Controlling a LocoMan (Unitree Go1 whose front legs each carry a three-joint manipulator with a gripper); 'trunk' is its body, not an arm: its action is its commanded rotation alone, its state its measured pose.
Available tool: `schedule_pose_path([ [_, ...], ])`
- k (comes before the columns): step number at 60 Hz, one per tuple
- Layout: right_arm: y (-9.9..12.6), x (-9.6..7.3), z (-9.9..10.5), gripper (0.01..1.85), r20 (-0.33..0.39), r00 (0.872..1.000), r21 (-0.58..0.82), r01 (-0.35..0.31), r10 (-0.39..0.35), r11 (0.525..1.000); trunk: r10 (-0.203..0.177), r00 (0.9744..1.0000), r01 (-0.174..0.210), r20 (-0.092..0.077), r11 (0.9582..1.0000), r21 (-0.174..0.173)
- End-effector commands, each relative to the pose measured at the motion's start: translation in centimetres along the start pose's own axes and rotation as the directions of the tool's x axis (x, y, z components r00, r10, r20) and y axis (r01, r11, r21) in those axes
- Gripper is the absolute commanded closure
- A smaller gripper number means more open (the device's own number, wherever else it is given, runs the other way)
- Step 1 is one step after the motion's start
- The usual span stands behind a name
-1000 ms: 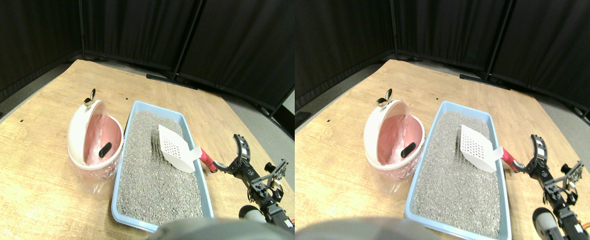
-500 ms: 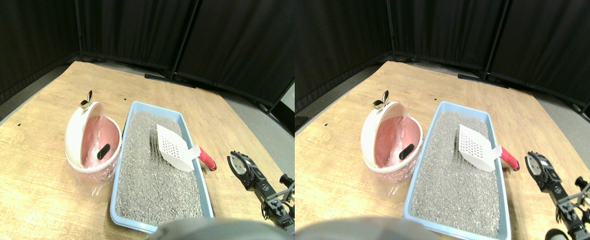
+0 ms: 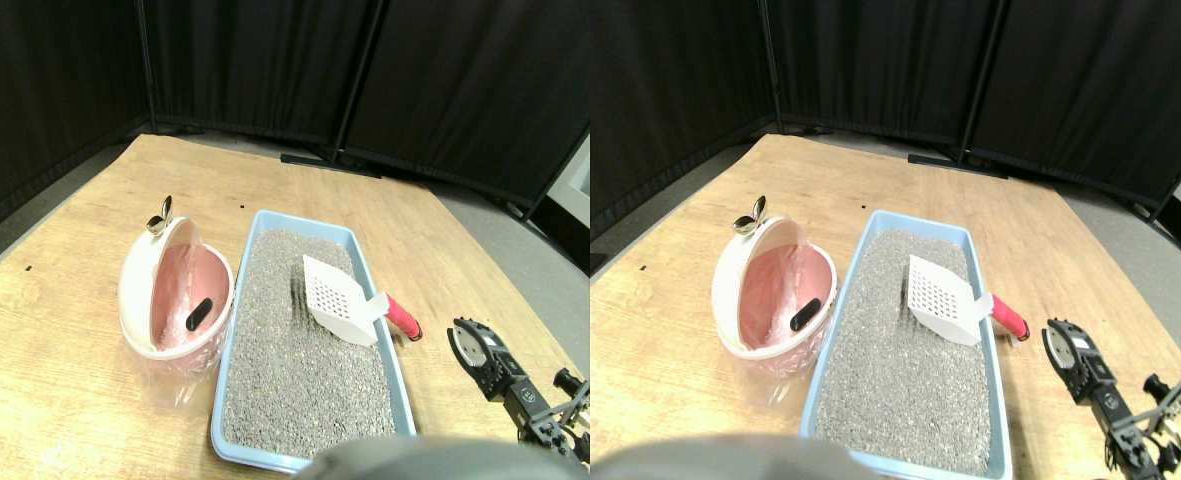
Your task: Scoop (unimanual)
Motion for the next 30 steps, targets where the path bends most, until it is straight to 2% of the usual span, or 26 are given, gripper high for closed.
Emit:
schedule_pose_path([
  [1, 0.47, -0.07, 0.62, 1.8, 0.039, 0.999, -0.016, -0.022, 0.023, 1.0, -0.012, 0.9998, 0.012, 0.018, 0.9999, -0.006],
  [30, 1.08, -0.03, 0.24, 1.8, 0.033, 0.999, -0.029, -0.022, 0.023, 0.999, -0.022, 0.9996, 0.022, 0.02, 0.9997, -0.012],
])
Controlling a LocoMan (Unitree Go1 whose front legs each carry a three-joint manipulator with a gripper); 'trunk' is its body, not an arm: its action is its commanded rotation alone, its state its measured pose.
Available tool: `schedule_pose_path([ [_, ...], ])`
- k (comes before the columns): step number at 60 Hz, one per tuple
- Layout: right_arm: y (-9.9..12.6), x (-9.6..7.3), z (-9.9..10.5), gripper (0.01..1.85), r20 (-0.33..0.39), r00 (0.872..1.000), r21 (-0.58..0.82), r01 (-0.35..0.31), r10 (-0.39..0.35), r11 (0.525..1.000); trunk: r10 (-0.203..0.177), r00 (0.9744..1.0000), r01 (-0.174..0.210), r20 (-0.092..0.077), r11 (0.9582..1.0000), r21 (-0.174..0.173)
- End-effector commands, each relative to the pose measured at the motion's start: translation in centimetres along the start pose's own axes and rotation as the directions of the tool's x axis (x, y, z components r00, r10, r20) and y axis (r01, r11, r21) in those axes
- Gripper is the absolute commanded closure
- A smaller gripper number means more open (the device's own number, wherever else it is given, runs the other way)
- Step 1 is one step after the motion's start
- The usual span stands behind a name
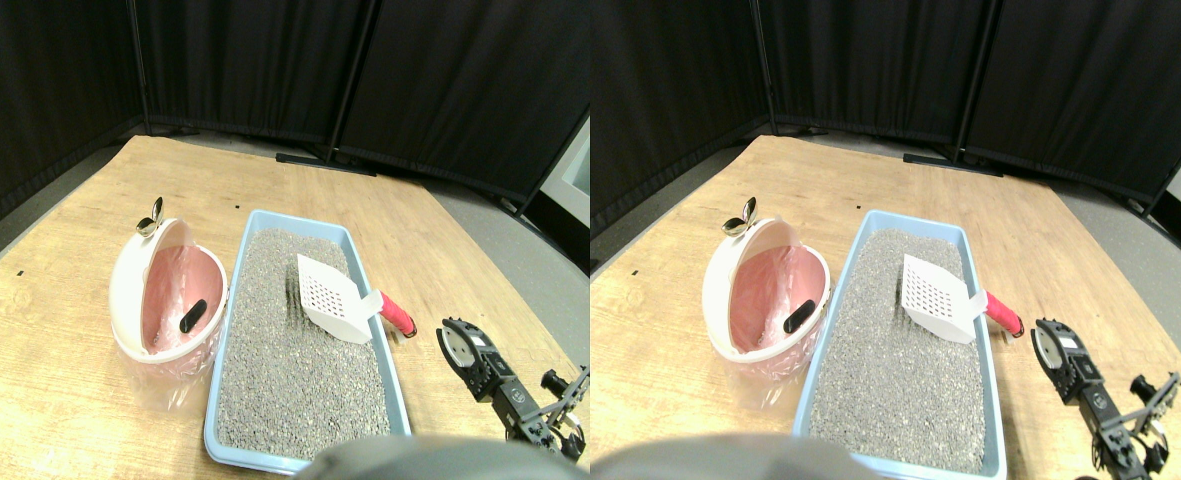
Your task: Scoop (unimanual)
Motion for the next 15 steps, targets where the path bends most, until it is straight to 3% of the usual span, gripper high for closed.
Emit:
schedule_pose_path([
  [1, 0.52, 0.07, 0.72, 1.8, 0.039, 0.999, -0.017, -0.012, 0.012, 1.0, -0.007, 0.9998, 0.007, 0.019, 0.9999, -0.016],
  [15, 0.79, 0.32, 0.63, 1.8, 0.041, 0.999, -0.022, -0.022, 0.023, 1.0, -0.008, 0.9998, 0.008, 0.017, 0.9998, -0.02],
])
